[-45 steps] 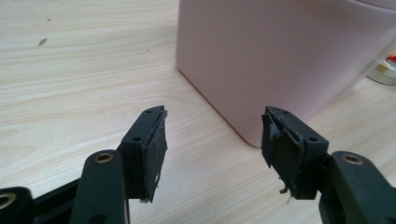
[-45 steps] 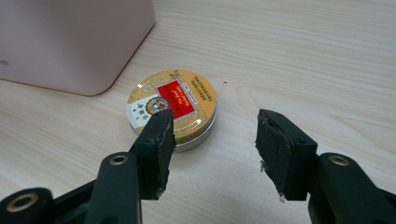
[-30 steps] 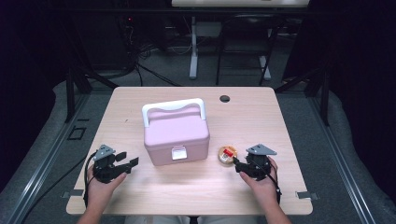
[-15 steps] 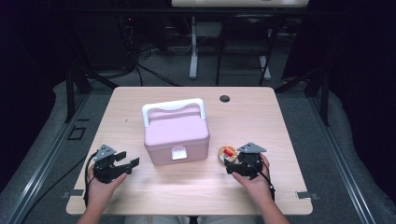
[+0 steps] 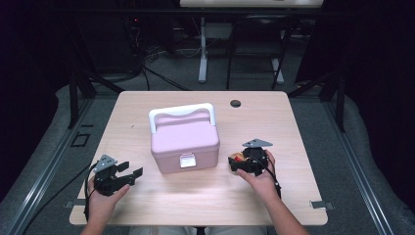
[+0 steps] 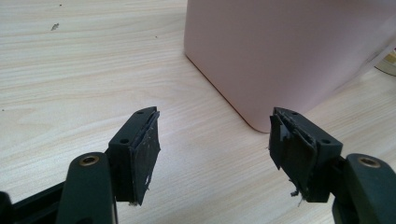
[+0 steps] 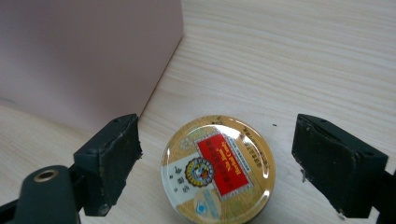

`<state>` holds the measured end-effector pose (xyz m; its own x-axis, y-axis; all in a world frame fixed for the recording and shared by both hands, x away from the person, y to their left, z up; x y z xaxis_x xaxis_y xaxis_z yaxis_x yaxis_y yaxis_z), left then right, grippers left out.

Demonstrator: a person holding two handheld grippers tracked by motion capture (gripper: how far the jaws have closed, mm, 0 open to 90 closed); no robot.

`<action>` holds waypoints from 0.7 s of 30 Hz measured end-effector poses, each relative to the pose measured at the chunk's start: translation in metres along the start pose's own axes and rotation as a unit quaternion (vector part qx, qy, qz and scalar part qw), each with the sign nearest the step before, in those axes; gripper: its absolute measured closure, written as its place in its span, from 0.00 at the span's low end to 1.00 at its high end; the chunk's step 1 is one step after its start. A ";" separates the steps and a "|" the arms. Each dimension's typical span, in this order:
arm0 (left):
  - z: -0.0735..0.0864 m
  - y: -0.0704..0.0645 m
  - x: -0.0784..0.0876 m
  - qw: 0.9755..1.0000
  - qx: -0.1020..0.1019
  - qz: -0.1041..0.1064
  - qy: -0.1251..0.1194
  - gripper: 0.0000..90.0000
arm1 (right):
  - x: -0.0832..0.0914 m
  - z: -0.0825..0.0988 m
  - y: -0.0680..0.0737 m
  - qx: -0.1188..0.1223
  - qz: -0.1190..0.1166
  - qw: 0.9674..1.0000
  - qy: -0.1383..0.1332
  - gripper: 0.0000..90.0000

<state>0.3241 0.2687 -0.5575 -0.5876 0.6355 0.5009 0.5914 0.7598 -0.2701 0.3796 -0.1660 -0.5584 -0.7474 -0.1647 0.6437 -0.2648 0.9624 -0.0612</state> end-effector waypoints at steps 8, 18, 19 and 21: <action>0.001 0.005 0.000 1.000 0.017 0.004 -0.002 0.37 | -0.011 0.006 0.000 -0.010 -0.003 1.000 0.014 0.16; 0.000 0.005 -0.001 1.000 0.019 0.010 0.005 0.37 | -0.019 0.011 0.003 -0.006 -0.005 1.000 0.029 0.17; 0.000 0.005 -0.001 1.000 0.020 0.009 0.006 0.37 | -0.019 0.012 0.003 -0.006 -0.005 1.000 0.030 0.17; 0.000 0.006 -0.001 1.000 0.020 0.009 0.005 0.37 | -0.021 0.012 0.004 -0.003 -0.003 1.000 0.029 0.17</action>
<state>0.3277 0.2728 -0.5598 -0.5714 0.6483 0.5033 0.5790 0.7530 -0.3126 0.3866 -0.1616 -0.5814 -0.7086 -0.1576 0.6878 -0.2656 0.9626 -0.0531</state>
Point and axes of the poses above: each handheld gripper's, and its own axes: x roughly backward along the jaws, z roughly out of its underside, y roughly to its left, the point moved 2 cm from there along -x, roughly forward along the jaws, and after that the axes turned 12 degrees about z, right-handed, at the moved point
